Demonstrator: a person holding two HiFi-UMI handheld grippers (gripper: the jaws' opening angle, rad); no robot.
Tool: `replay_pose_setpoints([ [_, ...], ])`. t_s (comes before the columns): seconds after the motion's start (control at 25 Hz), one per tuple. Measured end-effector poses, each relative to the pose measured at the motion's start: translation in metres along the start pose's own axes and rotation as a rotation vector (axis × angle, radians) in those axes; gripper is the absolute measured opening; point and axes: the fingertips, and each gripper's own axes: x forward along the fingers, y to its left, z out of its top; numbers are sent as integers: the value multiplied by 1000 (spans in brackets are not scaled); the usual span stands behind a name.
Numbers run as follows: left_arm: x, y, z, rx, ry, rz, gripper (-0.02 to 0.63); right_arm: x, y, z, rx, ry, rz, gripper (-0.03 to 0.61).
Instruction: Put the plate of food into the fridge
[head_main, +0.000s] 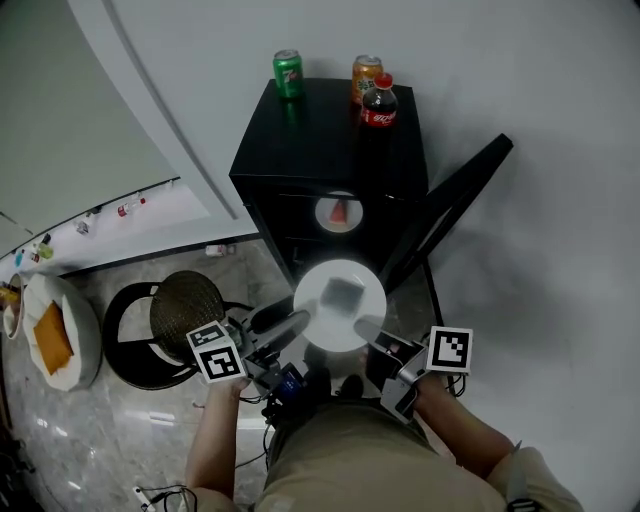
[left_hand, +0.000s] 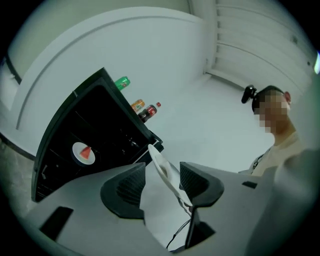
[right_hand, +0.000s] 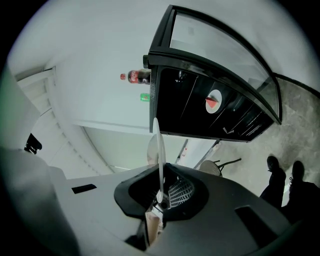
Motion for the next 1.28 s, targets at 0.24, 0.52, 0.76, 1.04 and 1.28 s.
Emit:
replay_pose_setpoints([
  [0.24, -2, 3, -14, -138, -24, -39, 117, -7, -10, -13, -41, 65, -11, 31],
  [0.52, -4, -4, -36, -221, -3, -83, 71, -10, -17, -24, -60, 109, 1, 31],
  [0.76, -9, 9, -46, -300, -25, -48, 62, -5, -24, -26, -96, 138, -12, 31],
  [1.04, -9, 29, -33, -415, -75, -85, 58, 17, -30, -16, -122, 161, -4, 31],
  [1.28, -14, 58, -31, -496, -94, -64, 45, 40, -40, -8, -119, 155, -20, 31],
])
